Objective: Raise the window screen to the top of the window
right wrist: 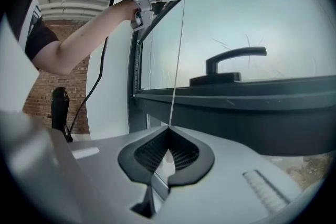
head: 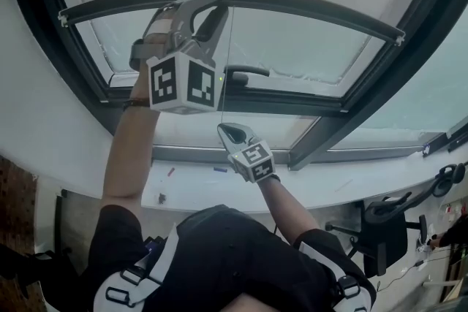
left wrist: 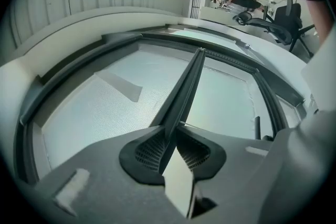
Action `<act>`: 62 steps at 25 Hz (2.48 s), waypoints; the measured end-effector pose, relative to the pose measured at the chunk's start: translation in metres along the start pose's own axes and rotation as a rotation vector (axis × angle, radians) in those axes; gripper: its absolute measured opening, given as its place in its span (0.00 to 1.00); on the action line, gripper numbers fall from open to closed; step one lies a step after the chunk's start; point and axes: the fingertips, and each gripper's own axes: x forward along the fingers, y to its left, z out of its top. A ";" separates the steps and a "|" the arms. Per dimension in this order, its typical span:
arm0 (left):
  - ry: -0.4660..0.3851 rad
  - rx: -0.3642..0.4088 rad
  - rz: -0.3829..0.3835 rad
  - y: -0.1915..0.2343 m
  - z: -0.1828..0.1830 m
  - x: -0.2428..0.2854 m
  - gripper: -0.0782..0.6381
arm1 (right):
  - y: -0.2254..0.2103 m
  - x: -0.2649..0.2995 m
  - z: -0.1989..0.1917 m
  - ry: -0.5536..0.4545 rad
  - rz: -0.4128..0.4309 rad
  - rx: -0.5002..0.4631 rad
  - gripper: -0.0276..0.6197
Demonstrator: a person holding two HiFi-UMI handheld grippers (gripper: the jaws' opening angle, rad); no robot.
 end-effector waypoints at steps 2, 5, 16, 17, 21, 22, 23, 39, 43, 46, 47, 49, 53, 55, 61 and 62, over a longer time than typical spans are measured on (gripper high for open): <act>-0.032 0.015 0.071 0.008 0.006 -0.005 0.20 | 0.001 -0.003 0.011 -0.045 -0.011 -0.019 0.05; -0.078 -0.034 0.123 0.012 0.014 -0.017 0.20 | -0.004 -0.013 0.045 -0.148 -0.034 -0.042 0.05; -0.047 -0.424 0.015 -0.048 -0.035 -0.026 0.11 | -0.021 -0.015 0.107 -0.196 -0.100 -0.180 0.05; -0.039 -0.425 -0.007 -0.055 -0.037 -0.024 0.11 | -0.021 -0.014 0.112 -0.207 -0.099 -0.182 0.05; -0.042 -0.477 -0.008 -0.057 -0.046 -0.025 0.11 | -0.019 -0.007 0.136 -0.253 -0.108 -0.200 0.05; -0.046 -0.503 0.000 -0.055 -0.049 -0.028 0.11 | -0.019 -0.007 0.142 -0.263 -0.114 -0.213 0.05; -0.049 -0.526 0.007 -0.052 -0.052 -0.030 0.11 | -0.021 -0.008 0.150 -0.277 -0.120 -0.225 0.05; -0.043 -0.758 -0.018 -0.035 -0.068 -0.044 0.11 | -0.042 -0.058 0.273 -0.511 -0.166 -0.300 0.05; -0.059 -0.752 -0.020 -0.034 -0.062 -0.047 0.11 | -0.039 -0.063 0.302 -0.554 -0.173 -0.318 0.05; -0.082 -0.763 -0.015 -0.036 -0.063 -0.048 0.11 | -0.038 -0.064 0.317 -0.583 -0.171 -0.307 0.05; -0.078 -0.776 -0.011 -0.038 -0.064 -0.049 0.11 | -0.037 -0.066 0.323 -0.598 -0.174 -0.305 0.05; -0.091 -0.780 0.001 -0.039 -0.066 -0.050 0.11 | -0.038 -0.073 0.340 -0.638 -0.187 -0.301 0.05; -0.082 -0.794 0.019 -0.037 -0.066 -0.056 0.11 | -0.042 -0.092 0.370 -0.722 -0.211 -0.292 0.05; -0.051 -0.806 0.018 -0.037 -0.067 -0.062 0.11 | -0.044 -0.095 0.378 -0.732 -0.215 -0.297 0.05; -0.063 -0.782 0.021 -0.034 -0.070 -0.068 0.11 | -0.044 -0.100 0.393 -0.766 -0.260 -0.315 0.05; -0.069 -0.777 0.025 -0.033 -0.070 -0.069 0.11 | -0.044 -0.100 0.394 -0.765 -0.271 -0.324 0.05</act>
